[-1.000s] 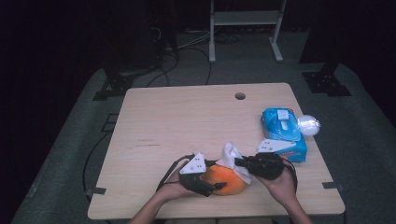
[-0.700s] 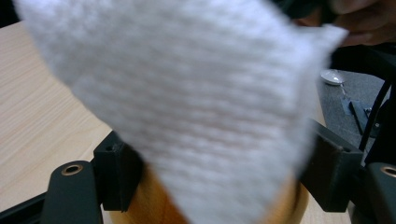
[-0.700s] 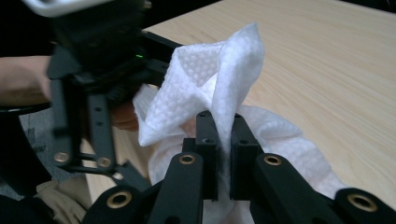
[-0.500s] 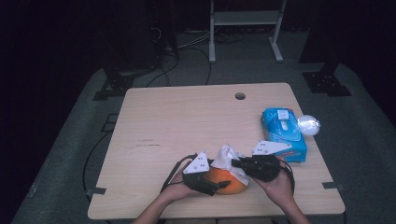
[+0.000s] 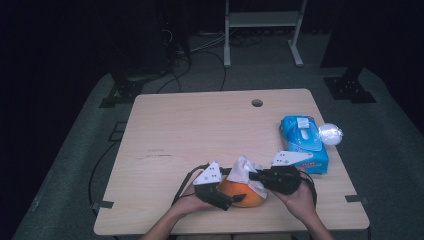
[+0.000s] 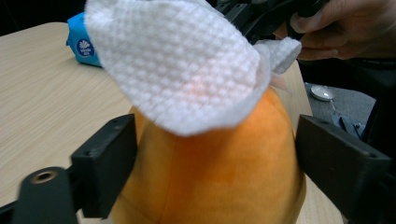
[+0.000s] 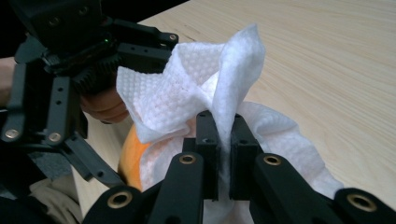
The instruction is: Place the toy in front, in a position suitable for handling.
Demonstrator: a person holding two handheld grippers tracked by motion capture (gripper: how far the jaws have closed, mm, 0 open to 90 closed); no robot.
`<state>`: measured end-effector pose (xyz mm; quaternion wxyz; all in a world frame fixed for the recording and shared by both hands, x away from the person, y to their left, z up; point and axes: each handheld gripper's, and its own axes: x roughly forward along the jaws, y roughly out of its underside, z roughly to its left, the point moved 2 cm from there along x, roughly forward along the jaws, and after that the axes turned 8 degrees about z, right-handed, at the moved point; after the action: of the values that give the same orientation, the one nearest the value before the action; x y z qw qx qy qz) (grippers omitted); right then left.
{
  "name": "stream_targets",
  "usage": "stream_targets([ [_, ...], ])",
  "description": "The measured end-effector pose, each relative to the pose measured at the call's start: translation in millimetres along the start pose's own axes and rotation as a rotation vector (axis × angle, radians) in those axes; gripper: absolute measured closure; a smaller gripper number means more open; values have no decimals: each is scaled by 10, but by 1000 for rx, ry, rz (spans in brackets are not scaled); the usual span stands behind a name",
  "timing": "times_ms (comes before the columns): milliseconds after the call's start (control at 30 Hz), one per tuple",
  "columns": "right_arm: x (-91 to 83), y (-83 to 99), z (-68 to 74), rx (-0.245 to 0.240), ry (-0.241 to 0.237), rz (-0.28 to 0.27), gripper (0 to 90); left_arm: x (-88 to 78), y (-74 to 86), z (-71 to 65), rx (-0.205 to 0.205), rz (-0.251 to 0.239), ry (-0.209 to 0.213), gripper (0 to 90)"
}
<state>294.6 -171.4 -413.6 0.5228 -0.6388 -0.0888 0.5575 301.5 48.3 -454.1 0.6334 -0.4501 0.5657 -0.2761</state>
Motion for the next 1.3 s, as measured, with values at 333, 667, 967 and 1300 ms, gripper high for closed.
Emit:
stream_targets([
  [333, -97, 76, -162, 52, 30, -5, 846, 39, 96, 104, -78, 33, 20, 57],
  [667, -177, 69, -194, 108, 5, -80, 846, -58, -64, 4, -9, 64, -45, 347],
  [967, -35, 99, -241, 178, -61, -90, 846, -261, -148, 33, -16, 112, -61, 355],
  [1300, -232, -156, 85, 43, -71, -171, 845, -331, -258, 37, -3, 144, -106, 358],
])
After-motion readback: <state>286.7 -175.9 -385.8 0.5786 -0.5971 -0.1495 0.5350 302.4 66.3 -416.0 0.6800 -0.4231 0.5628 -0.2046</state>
